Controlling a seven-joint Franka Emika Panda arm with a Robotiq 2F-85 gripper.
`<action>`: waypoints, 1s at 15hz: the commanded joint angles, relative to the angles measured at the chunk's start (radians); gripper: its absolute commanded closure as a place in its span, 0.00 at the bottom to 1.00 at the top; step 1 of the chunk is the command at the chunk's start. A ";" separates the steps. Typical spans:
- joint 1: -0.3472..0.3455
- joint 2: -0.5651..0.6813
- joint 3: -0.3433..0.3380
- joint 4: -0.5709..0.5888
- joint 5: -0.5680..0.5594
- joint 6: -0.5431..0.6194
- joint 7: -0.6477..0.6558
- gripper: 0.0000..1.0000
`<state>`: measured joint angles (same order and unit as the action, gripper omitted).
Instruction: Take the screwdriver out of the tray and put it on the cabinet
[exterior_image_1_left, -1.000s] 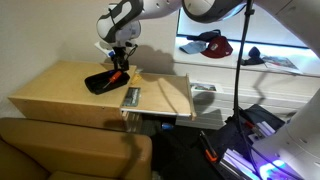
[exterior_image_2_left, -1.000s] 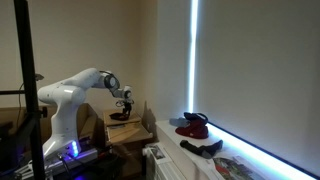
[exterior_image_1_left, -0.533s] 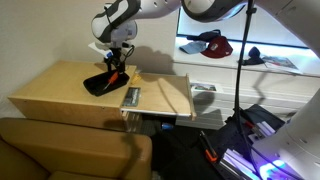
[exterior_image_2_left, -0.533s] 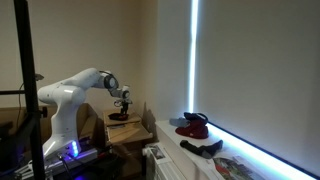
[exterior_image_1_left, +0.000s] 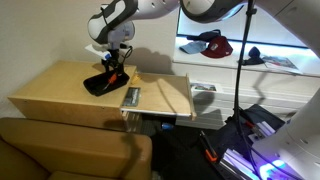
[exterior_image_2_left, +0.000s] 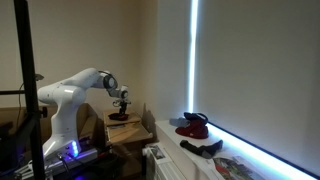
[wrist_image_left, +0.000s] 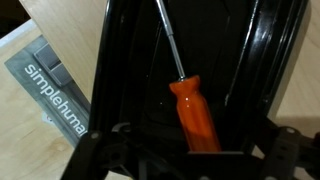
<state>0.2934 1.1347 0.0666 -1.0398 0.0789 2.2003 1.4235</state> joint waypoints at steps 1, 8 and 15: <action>0.011 0.026 -0.021 0.035 0.011 -0.029 0.014 0.00; 0.011 -0.005 -0.031 -0.020 -0.007 0.072 0.040 0.00; 0.049 0.077 -0.059 0.084 -0.028 -0.122 0.056 0.00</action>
<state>0.3292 1.1573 0.0108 -1.0289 0.0643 2.1700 1.4848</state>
